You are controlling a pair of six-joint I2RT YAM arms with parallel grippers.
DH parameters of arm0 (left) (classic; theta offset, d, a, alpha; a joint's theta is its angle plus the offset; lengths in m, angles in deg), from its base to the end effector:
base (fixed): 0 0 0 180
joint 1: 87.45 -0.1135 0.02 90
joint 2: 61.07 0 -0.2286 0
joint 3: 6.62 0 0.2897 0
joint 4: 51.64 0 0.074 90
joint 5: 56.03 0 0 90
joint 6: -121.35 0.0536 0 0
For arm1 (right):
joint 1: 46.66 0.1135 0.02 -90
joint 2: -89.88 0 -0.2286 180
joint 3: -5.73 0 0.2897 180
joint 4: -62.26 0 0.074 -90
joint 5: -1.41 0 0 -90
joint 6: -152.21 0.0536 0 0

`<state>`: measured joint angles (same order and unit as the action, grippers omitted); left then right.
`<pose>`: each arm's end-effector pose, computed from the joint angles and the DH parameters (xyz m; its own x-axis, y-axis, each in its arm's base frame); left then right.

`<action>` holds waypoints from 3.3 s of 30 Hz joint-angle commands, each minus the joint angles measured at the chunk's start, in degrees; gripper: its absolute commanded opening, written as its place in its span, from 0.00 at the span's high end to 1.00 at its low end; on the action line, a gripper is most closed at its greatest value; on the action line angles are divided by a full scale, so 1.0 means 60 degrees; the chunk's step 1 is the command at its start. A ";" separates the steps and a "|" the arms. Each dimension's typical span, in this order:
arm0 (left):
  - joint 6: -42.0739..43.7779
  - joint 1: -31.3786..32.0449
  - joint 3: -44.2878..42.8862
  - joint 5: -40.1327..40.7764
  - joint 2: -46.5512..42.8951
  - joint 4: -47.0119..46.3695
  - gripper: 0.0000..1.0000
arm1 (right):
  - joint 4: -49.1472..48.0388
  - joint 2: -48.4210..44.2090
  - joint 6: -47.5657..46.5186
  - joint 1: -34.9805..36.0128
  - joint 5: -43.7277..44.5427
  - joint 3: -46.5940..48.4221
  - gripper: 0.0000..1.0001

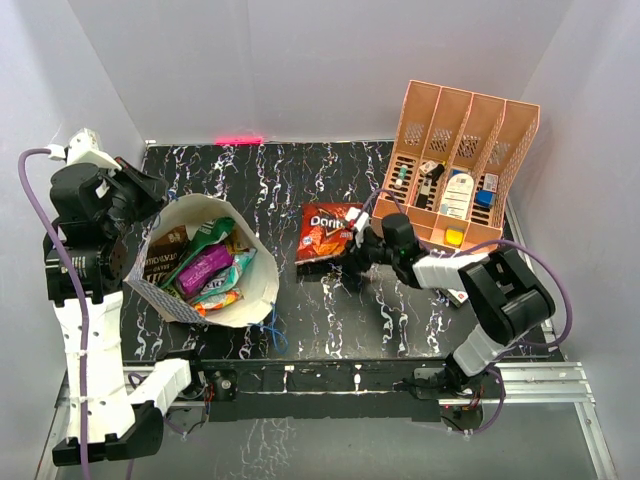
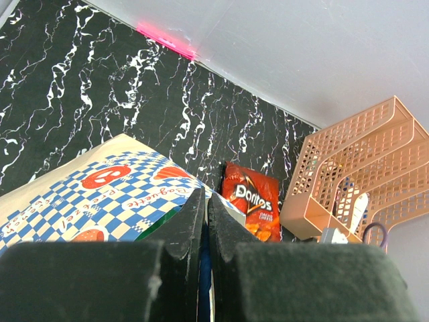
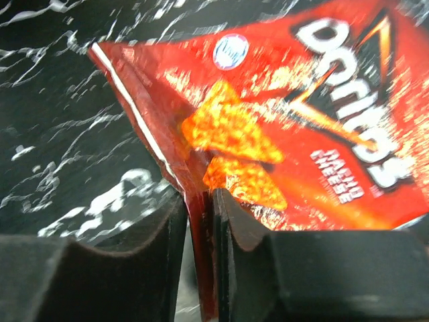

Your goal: Take the snacks out of the paper bag

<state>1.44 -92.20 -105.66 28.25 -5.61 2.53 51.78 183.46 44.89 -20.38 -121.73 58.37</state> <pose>0.2251 0.0133 0.4781 -0.1664 -0.5117 -0.8429 -0.0781 0.8590 -0.5060 0.3059 0.1837 0.0916 -0.1978 -0.3757 -0.9054 -0.8926 0.4507 0.0079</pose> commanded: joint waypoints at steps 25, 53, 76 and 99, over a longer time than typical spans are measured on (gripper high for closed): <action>-0.0711 0.0001 0.0277 -0.0792 -0.0785 -0.0189 1.00 | 0.0880 -0.3066 -0.2890 0.4122 -0.0989 0.2664 0.25; -0.0992 0.0060 0.0342 -0.0967 -0.1083 0.0056 1.00 | 0.4025 0.4166 -0.8069 0.6298 0.3145 0.9863 0.50; -0.0898 0.0172 0.0190 -0.0600 -0.1059 0.0196 1.00 | 0.5675 0.5253 -0.8937 0.6291 0.3279 1.2029 0.93; -0.0805 0.0165 0.0144 0.0411 -0.1170 0.0290 1.00 | 0.4105 0.0468 -0.5667 0.6271 0.2425 0.9008 0.93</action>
<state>-3.98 -91.33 -103.02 30.17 -11.99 5.92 82.94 194.97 5.46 17.37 -107.15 114.83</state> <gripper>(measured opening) 0.014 0.090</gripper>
